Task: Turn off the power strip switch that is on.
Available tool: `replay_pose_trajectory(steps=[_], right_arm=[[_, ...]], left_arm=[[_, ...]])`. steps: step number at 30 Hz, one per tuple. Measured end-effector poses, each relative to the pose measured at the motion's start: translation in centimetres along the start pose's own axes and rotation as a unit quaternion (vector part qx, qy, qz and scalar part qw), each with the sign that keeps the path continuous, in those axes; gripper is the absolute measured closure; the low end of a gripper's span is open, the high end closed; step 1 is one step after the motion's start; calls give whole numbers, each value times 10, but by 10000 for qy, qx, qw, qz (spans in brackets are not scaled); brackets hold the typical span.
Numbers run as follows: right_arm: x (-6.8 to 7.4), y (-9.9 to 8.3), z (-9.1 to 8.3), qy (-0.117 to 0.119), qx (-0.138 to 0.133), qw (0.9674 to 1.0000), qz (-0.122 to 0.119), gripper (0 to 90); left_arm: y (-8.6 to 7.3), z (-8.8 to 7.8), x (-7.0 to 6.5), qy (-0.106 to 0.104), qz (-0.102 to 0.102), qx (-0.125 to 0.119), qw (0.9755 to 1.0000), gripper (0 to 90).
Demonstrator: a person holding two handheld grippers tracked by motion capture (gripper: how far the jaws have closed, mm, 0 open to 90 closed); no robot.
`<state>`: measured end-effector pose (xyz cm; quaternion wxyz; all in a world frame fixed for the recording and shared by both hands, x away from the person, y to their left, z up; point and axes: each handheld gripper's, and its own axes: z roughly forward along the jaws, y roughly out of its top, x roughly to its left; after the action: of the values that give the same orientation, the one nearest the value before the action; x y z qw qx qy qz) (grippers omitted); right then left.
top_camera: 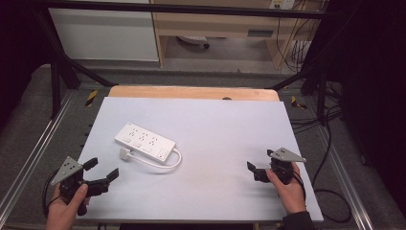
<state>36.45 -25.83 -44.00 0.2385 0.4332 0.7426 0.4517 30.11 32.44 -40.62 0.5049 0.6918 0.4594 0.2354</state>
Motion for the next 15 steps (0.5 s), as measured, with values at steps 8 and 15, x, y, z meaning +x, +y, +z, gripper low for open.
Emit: replay_pose_trajectory(steps=[8, 15], right_arm=[[2, 1, -1, 31, -69, 9999, -103, 46], [1, 2, -1, 16, -130, 9998, -121, 41]], left_arm=[[1, -1, 0, -54, -6, -49, 10000, 67], [1, -2, 0, -70, -53, -113, 9999, 64]])
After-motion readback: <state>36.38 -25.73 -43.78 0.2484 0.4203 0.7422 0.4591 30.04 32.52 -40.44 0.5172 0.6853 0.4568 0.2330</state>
